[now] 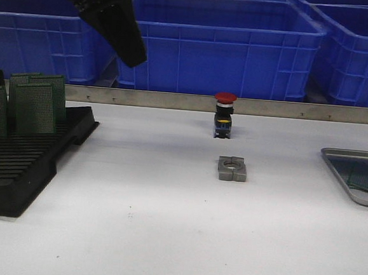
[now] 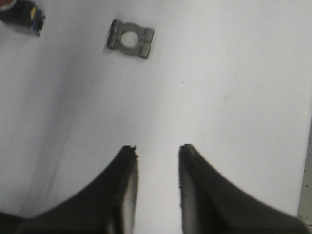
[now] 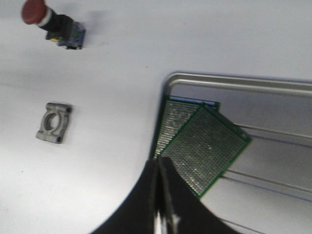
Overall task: Place circuit board on tray
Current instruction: 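Open the right gripper and withdraw both arms upward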
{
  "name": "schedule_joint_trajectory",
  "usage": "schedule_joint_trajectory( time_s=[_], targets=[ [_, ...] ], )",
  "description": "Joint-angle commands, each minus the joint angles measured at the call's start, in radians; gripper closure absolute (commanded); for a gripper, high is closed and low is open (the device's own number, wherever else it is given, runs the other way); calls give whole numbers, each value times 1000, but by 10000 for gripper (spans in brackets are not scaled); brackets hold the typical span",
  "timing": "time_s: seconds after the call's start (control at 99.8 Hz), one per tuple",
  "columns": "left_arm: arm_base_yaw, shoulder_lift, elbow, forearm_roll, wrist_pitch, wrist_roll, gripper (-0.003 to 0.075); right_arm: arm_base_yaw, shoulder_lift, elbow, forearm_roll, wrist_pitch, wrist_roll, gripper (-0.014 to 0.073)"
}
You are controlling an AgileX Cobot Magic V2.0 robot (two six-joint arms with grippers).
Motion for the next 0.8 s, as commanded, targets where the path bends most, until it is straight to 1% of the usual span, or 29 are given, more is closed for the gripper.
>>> schedule_joint_trajectory(
  time_s=[0.0,0.15,0.221,0.361,0.481,0.571,0.682,0.792],
  targets=[
    [9,-70,-30,6,40,-74,738,34,-86,-25,32,22,-18,656],
    [48,-111,-30,4,40,-129,741,120,-160,-24,32,-3,-18,656],
    [79,-140,-30,4,22,-171,741,167,-196,-14,33,-42,-18,656],
    [154,-211,-30,-9,-44,-250,741,282,-281,37,44,-165,-17,656],
    [216,-272,-19,-89,-74,-262,741,396,-369,124,67,-331,-11,656],
    [246,-322,15,-160,-110,-262,741,493,-449,204,139,-480,-4,656],
    [251,-384,81,-195,-187,-262,741,615,-552,317,149,-666,-16,656],
    [247,-460,179,-243,-293,-262,741,699,-654,415,149,-812,-27,656]
  ],
)
